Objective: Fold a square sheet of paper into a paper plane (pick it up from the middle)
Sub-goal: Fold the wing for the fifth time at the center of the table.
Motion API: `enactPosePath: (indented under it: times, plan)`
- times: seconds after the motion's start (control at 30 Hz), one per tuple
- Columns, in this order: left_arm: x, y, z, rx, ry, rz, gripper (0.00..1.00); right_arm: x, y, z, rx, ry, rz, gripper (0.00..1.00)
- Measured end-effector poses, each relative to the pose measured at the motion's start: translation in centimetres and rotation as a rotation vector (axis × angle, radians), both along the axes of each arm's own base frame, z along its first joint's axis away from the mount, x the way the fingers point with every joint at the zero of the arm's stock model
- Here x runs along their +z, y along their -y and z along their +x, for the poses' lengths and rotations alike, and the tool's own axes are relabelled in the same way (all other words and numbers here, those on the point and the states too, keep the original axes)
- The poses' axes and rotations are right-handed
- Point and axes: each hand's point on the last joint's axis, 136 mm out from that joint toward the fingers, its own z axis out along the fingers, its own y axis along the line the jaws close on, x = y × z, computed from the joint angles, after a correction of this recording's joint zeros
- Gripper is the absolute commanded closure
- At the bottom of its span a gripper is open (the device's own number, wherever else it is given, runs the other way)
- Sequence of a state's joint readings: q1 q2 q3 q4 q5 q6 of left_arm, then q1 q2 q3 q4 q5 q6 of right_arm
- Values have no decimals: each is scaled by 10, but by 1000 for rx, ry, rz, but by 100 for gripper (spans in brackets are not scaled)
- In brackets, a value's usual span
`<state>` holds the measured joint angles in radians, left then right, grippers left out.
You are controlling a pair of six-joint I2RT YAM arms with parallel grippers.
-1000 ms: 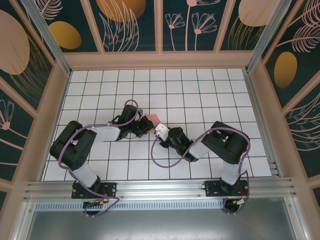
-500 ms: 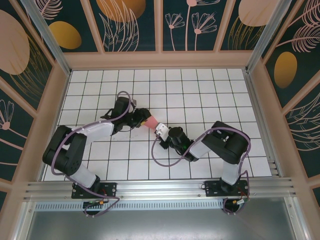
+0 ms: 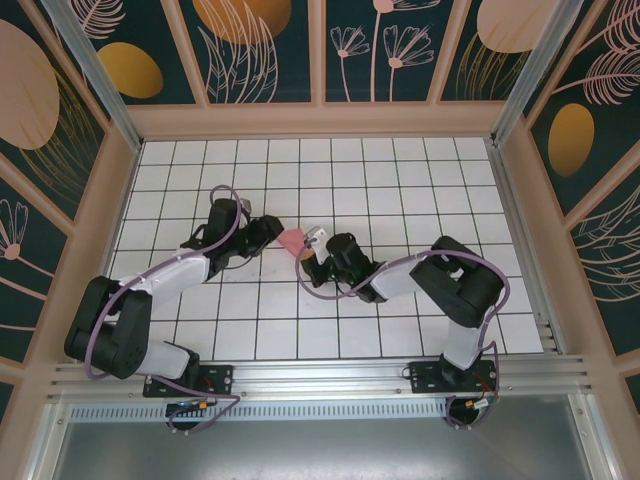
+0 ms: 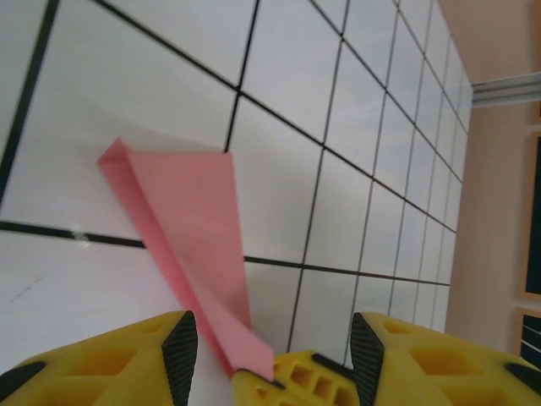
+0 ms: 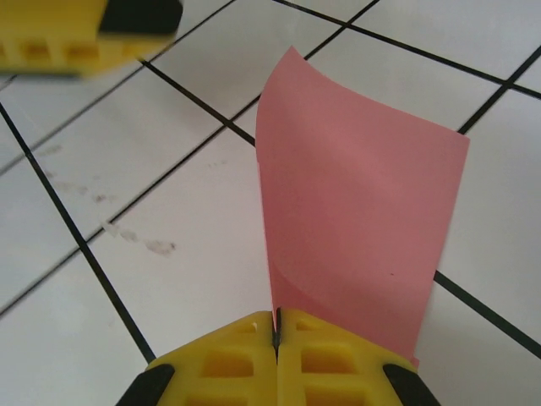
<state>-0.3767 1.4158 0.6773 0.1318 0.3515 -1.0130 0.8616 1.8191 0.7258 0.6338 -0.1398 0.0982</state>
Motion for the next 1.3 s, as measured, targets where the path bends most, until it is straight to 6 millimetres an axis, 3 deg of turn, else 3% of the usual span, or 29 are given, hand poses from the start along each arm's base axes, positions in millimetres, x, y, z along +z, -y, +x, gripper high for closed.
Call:
enactPosePath:
  times: [0.43, 0.63, 1.0, 1.3]
  plan:
    - [-17, -2, -18, -29, 50, -26, 45, -14, 3, -5, -20, -327, 116, 100]
    - [-18, 4, -20, -63, 83, -65, 48, -7, 3, -5, -32, -440, 201, 100]
    - [-20, 26, -24, -144, 142, -115, 59, 8, 1, -2, -75, -611, 337, 100]
    - [-34, 41, -27, -192, 122, -124, 65, 2, 8, 0, -156, -718, 377, 100]
